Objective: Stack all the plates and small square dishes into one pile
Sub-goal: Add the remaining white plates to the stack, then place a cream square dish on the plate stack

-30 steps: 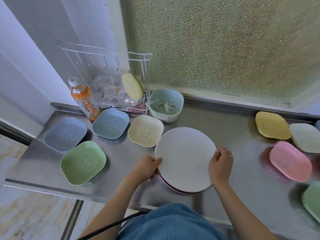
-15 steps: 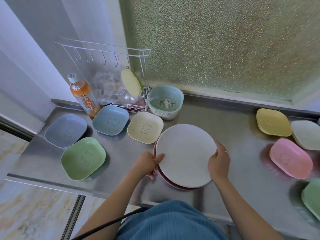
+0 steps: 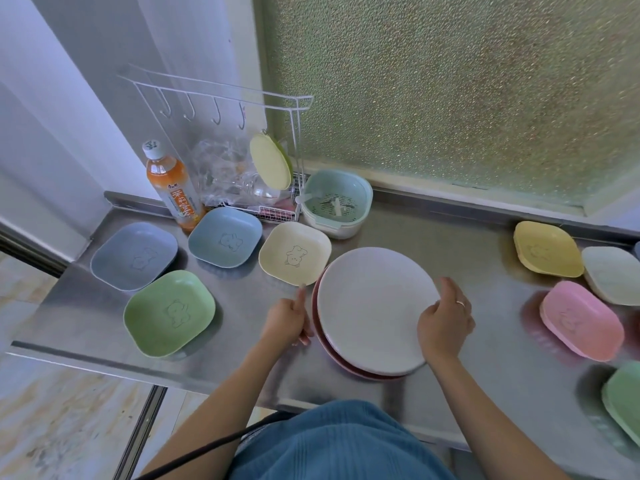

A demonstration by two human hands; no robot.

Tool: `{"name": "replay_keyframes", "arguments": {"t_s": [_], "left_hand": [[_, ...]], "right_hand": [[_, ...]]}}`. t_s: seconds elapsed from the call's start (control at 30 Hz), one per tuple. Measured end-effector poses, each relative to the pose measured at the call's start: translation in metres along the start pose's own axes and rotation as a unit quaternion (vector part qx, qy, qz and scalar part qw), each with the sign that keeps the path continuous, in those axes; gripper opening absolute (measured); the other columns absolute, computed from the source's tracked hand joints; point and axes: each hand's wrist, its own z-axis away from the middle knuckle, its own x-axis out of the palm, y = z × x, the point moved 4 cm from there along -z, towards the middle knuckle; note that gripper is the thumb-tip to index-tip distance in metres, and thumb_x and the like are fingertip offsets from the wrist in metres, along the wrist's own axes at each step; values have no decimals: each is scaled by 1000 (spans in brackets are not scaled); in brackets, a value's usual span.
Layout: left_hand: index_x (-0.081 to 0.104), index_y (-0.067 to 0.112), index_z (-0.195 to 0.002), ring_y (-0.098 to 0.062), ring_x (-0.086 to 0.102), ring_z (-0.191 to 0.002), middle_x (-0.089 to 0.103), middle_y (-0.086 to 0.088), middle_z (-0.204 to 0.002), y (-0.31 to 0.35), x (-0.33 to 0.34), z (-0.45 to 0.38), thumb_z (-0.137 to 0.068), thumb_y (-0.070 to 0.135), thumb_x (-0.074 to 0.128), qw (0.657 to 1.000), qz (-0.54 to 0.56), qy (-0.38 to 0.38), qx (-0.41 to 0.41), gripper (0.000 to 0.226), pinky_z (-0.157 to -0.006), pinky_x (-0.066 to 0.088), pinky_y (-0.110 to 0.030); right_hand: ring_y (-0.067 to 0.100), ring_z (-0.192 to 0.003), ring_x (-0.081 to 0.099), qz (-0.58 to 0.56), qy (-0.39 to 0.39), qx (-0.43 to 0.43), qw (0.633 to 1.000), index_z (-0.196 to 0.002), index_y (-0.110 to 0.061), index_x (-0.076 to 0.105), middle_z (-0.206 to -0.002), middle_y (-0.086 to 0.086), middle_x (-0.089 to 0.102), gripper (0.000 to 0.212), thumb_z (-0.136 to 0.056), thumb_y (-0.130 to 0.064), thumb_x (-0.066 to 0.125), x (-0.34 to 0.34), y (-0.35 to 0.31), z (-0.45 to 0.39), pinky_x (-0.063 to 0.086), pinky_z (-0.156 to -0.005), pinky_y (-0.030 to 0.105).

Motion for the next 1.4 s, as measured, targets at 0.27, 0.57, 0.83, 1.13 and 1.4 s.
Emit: {"name": "replay_keyframes", "arguments": {"t_s": [0.27,0.57,0.83,1.13,1.4], "left_hand": [[35,10,-105,-29,69,-60,61,-12,-80,2,-52,-35,-87,48,54,987,84,109,-77,46,-64,61,-43],[33,18,-110,-36,68,-72,56,-17,-108,15,-44,-48,-89,5,41,956,238,131,-112,26,-64,60,-46],[38,12,-119,-30,54,-75,58,-12,-103,26,-47,-16,-89,12,40,946,190,261,4,31,-67,54,-40],[37,13,-97,-18,65,-69,50,6,-74,56,-35,14,-85,5,43,940,200,251,116,16,-61,58,-36],[34,15,-95,-27,64,-40,66,-22,-78,72,40,43,-80,4,47,974,197,43,104,23,-43,55,-33]], "right_hand": [[28,-133,34,16,-45,-42,998,-130,-13,49,-143,7,43,58,-79,13,39,9,-6,8,32,-102,48],[30,-133,34,29,-46,-39,998,-135,-13,44,-145,8,40,59,-81,12,39,9,-9,7,32,-105,47],[29,-134,33,15,-41,-13,999,-135,-12,44,-147,8,39,60,-80,12,38,9,-8,11,32,-105,46],[21,-131,40,-3,4,-6,1000,-128,-21,49,-138,1,49,43,-89,-2,43,2,-18,15,13,-111,48],[21,-115,54,-183,-22,-32,982,-133,-20,46,-127,3,59,38,-97,-14,40,-6,-54,16,37,-106,42]]}}
